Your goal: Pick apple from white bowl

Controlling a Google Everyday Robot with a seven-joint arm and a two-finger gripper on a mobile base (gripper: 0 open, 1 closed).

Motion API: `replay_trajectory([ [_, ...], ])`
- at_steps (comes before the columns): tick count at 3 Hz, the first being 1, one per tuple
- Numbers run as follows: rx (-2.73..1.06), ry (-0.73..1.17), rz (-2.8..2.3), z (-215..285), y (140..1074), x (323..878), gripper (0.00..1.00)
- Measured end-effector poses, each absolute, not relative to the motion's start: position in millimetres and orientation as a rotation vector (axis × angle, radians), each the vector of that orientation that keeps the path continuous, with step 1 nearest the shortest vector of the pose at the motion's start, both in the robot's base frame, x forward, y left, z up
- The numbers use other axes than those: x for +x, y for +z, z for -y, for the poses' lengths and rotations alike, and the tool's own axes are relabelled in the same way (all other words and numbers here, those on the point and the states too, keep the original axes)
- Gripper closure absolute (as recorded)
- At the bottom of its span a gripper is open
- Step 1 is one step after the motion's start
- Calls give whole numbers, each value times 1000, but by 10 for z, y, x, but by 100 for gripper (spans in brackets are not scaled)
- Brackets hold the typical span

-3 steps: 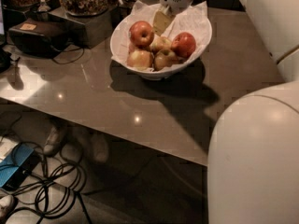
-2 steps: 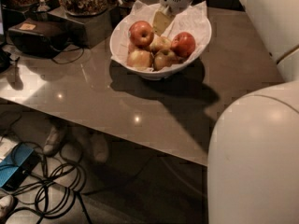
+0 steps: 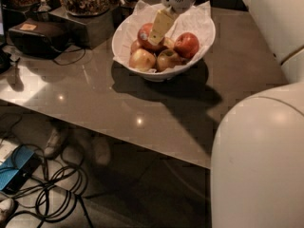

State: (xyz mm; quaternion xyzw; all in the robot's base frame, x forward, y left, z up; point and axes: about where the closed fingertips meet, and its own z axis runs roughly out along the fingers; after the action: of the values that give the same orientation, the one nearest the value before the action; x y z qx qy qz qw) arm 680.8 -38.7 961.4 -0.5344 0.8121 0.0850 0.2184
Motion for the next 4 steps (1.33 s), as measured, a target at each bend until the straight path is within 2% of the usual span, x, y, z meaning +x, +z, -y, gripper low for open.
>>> replay_trajectory([
  [1, -1479, 235, -2248, 387, 9613, 6808, 0],
  [3, -1396, 262, -2302, 429, 9564, 6850, 0],
  [4, -1332, 285, -2348, 450, 9519, 6886, 10],
])
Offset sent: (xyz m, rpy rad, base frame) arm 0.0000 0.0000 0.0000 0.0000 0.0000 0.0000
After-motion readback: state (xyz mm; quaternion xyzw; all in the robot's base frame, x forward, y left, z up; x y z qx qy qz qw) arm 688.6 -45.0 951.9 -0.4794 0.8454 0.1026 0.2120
